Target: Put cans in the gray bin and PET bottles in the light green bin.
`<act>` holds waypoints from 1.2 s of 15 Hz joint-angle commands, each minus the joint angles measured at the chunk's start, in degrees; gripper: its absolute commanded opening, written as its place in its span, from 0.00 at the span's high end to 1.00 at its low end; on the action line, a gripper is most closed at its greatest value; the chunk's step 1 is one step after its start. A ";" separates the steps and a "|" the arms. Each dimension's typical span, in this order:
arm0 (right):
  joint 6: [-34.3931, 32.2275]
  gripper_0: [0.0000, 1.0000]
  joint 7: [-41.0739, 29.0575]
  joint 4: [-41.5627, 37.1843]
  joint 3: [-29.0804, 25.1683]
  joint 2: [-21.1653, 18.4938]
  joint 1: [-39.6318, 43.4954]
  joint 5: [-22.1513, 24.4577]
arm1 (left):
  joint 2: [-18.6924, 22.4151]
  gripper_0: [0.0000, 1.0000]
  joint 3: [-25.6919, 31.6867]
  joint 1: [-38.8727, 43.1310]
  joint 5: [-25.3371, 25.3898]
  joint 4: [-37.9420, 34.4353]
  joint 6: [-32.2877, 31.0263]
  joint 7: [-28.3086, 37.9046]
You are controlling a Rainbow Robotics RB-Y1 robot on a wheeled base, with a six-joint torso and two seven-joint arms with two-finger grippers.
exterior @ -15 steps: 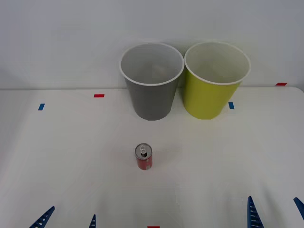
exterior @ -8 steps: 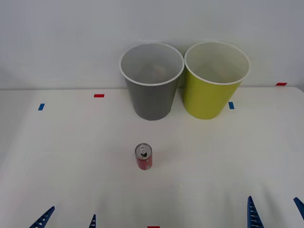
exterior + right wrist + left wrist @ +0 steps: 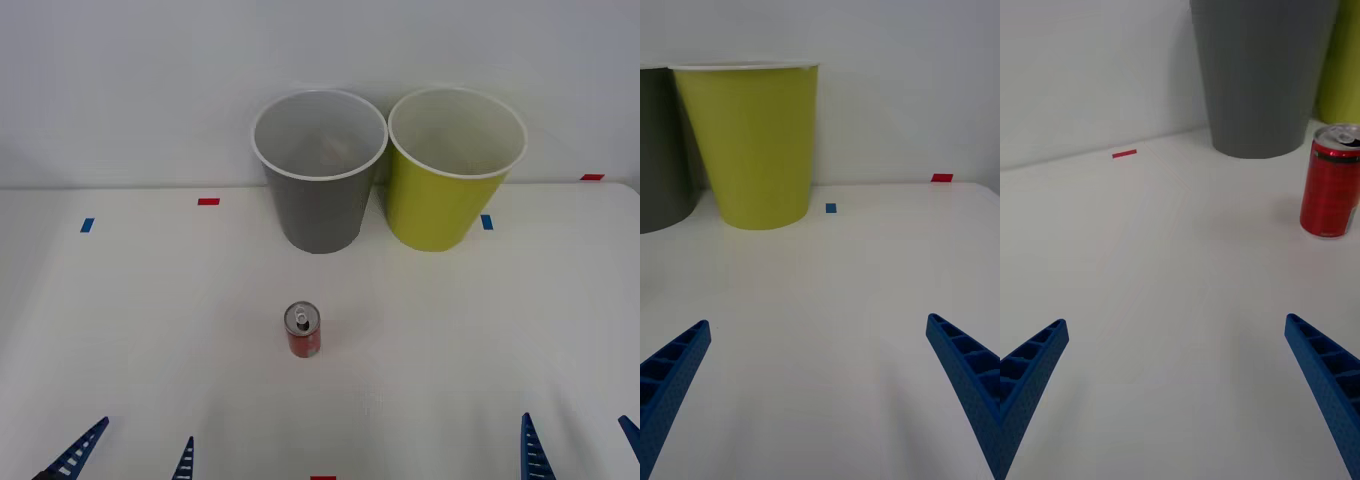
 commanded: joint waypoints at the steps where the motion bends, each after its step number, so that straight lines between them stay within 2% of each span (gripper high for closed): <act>1: 0.00 0.00 0.00 0.00 0.00 0.00 0.00 0.00 | 5.65 0.00 -1.62 -6.39 1.41 0.76 2.40 0.06; 5: 0.00 0.00 0.00 0.00 0.00 0.00 0.00 0.00 | 14.17 0.00 -6.37 -15.97 3.43 4.63 2.40 0.50; 8: 0.00 0.00 0.00 0.00 0.00 0.00 0.00 0.00 | 17.34 0.00 -10.23 -24.06 4.93 8.84 2.31 0.86; 10: 0.00 0.00 0.00 0.00 0.00 0.00 0.00 0.00 | 18.48 0.00 -12.61 -29.86 5.98 12.10 2.04 1.38; 12: 0.00 0.00 0.00 0.00 0.00 0.00 0.00 0.00 | 19.54 0.00 -15.51 -34.60 11.26 13.68 2.04 1.30; 18: 0.00 0.00 0.00 0.00 0.00 0.00 0.00 0.00 | 19.62 0.00 -22.01 -44.36 13.28 18.86 2.13 0.86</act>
